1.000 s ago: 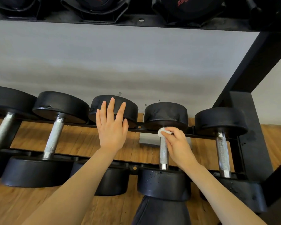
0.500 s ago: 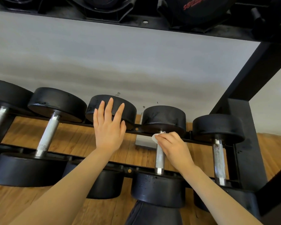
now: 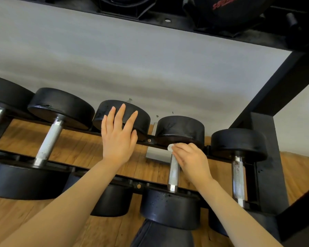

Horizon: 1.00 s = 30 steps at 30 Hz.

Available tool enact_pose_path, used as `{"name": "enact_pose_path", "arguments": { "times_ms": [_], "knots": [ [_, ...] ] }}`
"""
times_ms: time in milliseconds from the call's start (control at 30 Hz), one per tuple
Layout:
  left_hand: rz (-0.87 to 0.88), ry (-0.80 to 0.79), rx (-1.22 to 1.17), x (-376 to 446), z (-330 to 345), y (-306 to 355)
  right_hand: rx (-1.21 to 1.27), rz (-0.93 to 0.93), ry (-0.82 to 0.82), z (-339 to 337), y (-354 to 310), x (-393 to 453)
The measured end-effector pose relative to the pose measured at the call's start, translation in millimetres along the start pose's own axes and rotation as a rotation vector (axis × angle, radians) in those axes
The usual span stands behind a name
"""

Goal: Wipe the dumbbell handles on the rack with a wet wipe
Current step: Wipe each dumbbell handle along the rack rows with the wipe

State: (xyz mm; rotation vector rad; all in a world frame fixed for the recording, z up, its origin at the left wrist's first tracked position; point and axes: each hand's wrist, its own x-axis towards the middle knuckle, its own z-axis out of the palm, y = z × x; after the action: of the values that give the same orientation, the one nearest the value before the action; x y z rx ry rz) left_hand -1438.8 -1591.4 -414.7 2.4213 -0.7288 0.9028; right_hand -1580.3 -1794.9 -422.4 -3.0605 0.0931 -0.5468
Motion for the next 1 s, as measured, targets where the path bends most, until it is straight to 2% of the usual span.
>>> {"name": "enact_pose_path", "arguments": {
  "times_ms": [167,400,567,700,800,933,1000],
  "knots": [
    [-0.007,-0.007,-0.024,0.2,-0.6,-0.2,0.008,-0.11,-0.075,2.8,4.7,-12.5],
    [-0.004,-0.023,-0.065,0.0,-4.7,-1.5,0.022,-0.11,-0.145,-0.4,2.8,5.6],
    [0.006,-0.022,-0.054,0.0,-6.0,-2.3,-0.025,-0.238,-0.17,-3.8,6.7,-6.9],
    [0.001,-0.013,-0.043,-0.5,-4.4,-1.5,-0.029,-0.134,-0.158,-1.1,6.6,6.6],
    [0.006,-0.012,-0.035,-0.4,-4.0,-2.1,0.07,-0.072,-0.173,-1.5,1.0,6.7],
    [0.0,-0.003,-0.021,-0.8,-2.4,-1.5,0.142,-0.158,-0.249,-10.1,2.4,-4.9],
    [-0.007,-0.002,-0.016,-0.6,-1.6,-0.5,0.127,-0.154,-0.235,-8.1,5.1,-3.7]
  ]
}}
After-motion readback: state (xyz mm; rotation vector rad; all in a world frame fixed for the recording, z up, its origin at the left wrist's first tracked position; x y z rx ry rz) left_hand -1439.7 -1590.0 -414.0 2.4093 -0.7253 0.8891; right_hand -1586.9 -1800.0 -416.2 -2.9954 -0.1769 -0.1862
